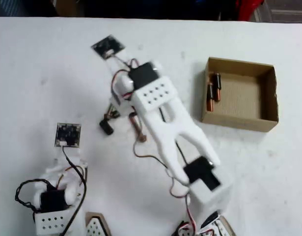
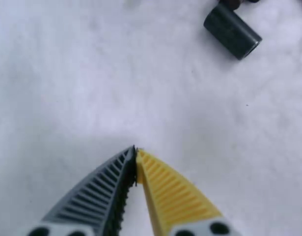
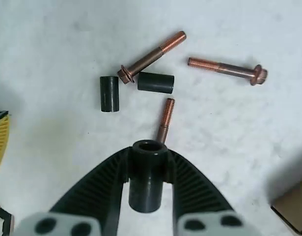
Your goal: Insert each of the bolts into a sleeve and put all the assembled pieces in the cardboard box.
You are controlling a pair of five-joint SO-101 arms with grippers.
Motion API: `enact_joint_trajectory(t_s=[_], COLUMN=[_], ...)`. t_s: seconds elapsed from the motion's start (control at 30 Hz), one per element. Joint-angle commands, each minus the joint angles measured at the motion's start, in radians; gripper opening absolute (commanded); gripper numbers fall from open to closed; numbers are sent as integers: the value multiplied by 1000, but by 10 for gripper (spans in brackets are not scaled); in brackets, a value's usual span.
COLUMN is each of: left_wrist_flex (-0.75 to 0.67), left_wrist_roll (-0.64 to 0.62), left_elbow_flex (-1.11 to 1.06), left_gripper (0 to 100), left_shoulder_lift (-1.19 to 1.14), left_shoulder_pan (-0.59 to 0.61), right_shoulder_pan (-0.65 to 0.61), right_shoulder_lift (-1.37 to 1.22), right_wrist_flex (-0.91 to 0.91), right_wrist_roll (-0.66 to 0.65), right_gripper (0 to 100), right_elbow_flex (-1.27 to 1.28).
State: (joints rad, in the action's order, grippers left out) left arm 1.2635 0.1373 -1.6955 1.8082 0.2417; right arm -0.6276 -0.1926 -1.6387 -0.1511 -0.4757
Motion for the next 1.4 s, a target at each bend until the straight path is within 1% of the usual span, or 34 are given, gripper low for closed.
enact_joint_trajectory(t_s=[0.0,0.2,0.27,0.37,0.5,0.6,0.73,0.87,1.17,1.23,1.37], left_wrist_flex=[-32,-32,-32,-32,-32,-35,-91,-101,-101,-103,-141], left_wrist_roll=[8,8,8,8,8,8,8,8,9,48,284], left_elbow_flex=[3,3,3,3,3,5,5,5,5,11,5], left_gripper=[27,27,27,27,27,27,27,27,27,27,26], left_shoulder_lift=[13,13,13,13,13,13,13,13,13,15,15], left_shoulder_pan=[2,2,2,2,2,2,2,2,8,8,10], right_shoulder_pan=[59,217,260,306,364,383,381,381,383,383,383], right_shoulder_lift=[199,470,559,687,846,960,1099,1224,1448,1492,1563], right_wrist_flex=[-62,-73,-73,-54,35,120,268,390,536,564,596], right_wrist_roll=[-5,-5,-15,-77,-100,-101,-101,-103,-98,-101,-95], right_gripper=[16,16,17,17,17,17,17,18,17,17,17], right_elbow_flex=[-43,35,103,222,416,589,841,1054,1364,1412,1491])
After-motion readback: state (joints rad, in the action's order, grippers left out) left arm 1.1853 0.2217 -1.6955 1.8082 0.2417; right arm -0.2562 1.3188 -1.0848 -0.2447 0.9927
